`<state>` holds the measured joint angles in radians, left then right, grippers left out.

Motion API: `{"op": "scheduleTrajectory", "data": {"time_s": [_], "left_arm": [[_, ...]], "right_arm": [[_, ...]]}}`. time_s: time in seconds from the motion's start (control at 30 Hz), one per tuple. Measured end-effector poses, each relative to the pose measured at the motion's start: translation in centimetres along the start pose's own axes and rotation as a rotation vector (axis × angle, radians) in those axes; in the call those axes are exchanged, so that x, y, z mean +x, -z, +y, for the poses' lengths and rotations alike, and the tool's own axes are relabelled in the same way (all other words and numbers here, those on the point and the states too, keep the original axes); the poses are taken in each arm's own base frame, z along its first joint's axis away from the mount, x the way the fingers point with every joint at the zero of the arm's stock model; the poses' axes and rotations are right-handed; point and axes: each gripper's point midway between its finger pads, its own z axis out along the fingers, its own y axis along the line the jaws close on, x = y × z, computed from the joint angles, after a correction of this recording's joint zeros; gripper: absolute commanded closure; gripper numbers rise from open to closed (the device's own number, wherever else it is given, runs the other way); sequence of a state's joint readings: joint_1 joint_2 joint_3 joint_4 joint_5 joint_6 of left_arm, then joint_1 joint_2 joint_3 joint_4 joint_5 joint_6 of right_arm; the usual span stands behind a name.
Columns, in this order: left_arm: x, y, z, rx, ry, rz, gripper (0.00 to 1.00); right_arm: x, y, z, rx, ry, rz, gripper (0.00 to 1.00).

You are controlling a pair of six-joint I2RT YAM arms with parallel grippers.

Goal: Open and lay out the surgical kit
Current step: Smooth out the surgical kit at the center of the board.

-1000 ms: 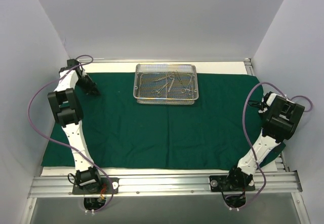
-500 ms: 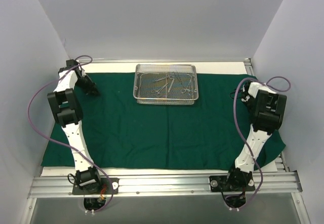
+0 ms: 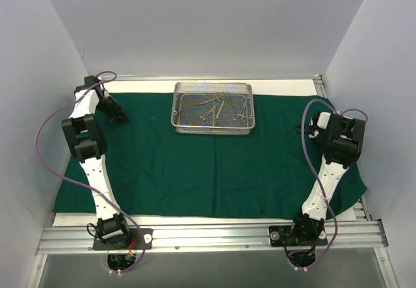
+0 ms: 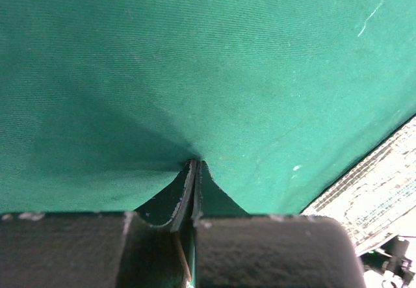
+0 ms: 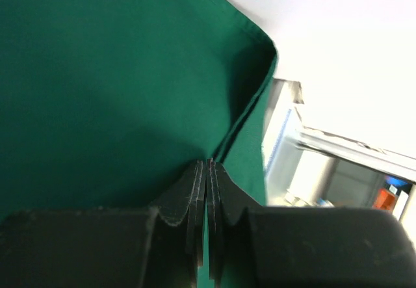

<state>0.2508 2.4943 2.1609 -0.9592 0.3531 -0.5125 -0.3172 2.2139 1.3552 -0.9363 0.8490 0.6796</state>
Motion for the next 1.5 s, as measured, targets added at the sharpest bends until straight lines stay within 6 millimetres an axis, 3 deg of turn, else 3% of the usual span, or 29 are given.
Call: {"op": "scheduleTrajectory", "data": {"time_s": [0.37, 0.57, 0.8, 1.0, 1.07, 1.17, 1.5], "left_arm": [[-0.7, -0.4, -0.7, 0.017, 0.047, 0.007, 0.98], [-0.7, -0.4, -0.7, 0.016, 0.058, 0.008, 0.98], [-0.7, -0.4, -0.7, 0.016, 0.060, 0.007, 0.98], [-0.7, -0.4, -0.7, 0.016, 0.060, 0.008, 0.98], [-0.7, -0.4, -0.7, 0.018, 0.060, 0.008, 0.98], [-0.7, -0.5, -0.7, 0.020, 0.060, 0.010, 0.98], [-0.6, -0.4, -0.9, 0.032, 0.030, 0.006, 0.98]], "right_arm": [[7.2, -5.0, -4.4, 0.108, 0.039, 0.267, 1.00], [6.6, -4.7, -5.8, 0.109, -0.067, 0.277, 1.00], [4.4, -3.0, -10.0, 0.052, -0.312, 0.242, 1.00], [5.7, -3.7, -12.6, 0.022, -0.400, 0.311, 1.00], [4.7, -3.6, -13.0, 0.003, -0.363, 0.284, 1.00], [0.7, -1.3, -11.7, -0.068, -0.329, 0.130, 1.00], [-9.5, 8.8, -3.0, -0.434, -0.222, -0.170, 1.00]]}}
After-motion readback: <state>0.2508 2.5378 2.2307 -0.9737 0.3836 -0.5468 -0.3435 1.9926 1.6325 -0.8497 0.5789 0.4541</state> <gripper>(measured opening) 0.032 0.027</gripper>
